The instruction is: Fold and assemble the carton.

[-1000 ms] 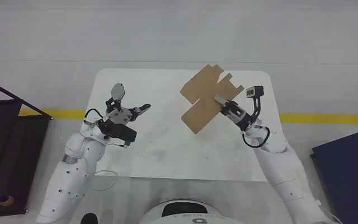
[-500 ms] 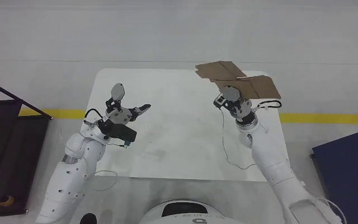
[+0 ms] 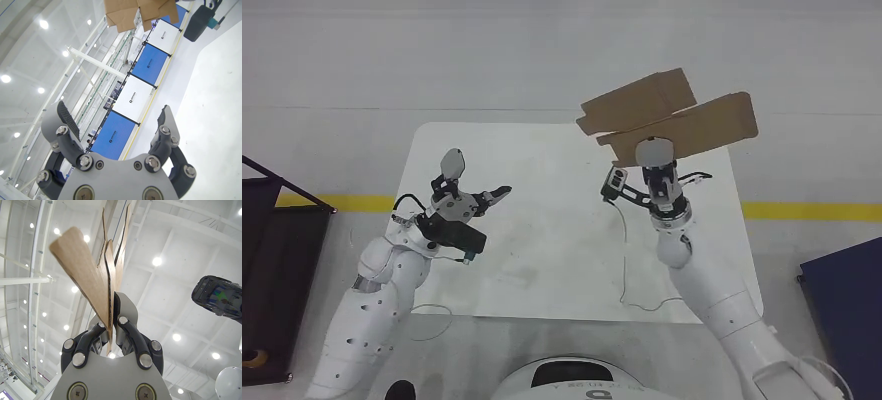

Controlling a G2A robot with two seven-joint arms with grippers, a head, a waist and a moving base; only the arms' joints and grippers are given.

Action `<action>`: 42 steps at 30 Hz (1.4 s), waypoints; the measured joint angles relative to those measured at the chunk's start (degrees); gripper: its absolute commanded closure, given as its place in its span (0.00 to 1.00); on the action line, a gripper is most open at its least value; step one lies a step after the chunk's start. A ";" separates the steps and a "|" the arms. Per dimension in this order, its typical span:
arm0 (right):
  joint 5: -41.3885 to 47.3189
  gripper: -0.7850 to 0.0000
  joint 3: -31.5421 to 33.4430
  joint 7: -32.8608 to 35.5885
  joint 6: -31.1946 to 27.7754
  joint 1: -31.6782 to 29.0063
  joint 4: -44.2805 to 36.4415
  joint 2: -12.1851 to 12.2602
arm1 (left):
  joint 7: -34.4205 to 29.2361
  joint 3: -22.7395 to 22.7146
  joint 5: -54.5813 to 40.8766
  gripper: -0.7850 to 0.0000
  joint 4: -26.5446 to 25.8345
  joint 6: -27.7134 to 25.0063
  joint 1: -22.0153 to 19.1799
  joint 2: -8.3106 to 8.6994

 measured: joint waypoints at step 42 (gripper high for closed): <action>-139.94 1.00 14.07 -42.63 -106.00 -3.94 -13.35 0.02 | 0.00 0.00 0.00 0.00 0.00 0.00 0.00 0.00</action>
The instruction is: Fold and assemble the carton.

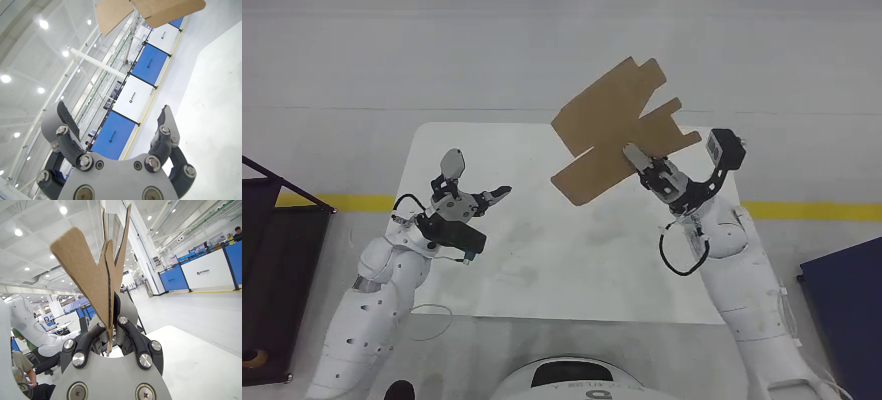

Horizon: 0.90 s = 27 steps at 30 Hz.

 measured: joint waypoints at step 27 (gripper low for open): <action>80.57 1.00 -1.32 53.35 46.15 3.37 20.22 4.56 | 0.00 0.00 0.00 0.00 0.00 0.00 0.00 0.00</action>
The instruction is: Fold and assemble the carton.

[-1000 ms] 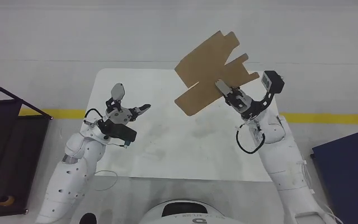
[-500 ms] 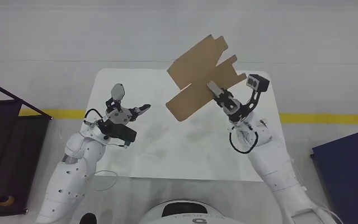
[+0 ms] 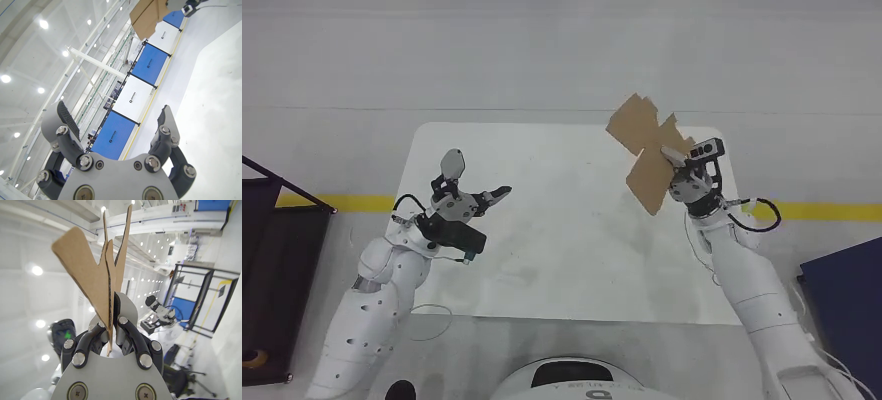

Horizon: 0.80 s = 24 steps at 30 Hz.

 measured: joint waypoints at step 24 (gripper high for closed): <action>28.85 1.00 -8.88 3.14 41.87 2.72 9.00 -3.75 | 6.98 4.15 -7.03 0.00 1.98 -2.65 -1.00 -0.64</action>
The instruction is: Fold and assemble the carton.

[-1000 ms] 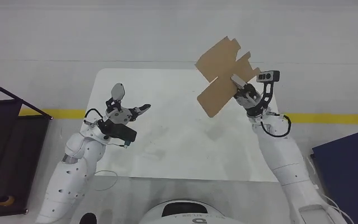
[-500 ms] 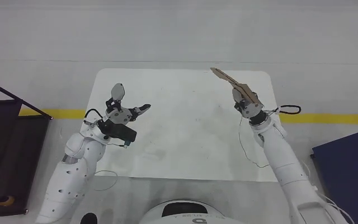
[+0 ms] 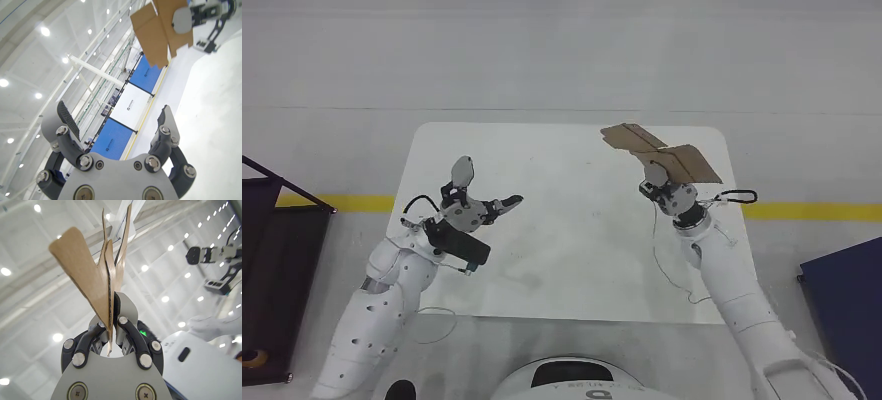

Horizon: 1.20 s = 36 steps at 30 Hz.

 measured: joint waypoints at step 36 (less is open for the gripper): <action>35.77 1.00 -11.93 -15.19 19.30 2.49 -0.28 -7.78 | -33.47 18.72 -83.00 0.00 22.51 -48.69 -16.33 -4.97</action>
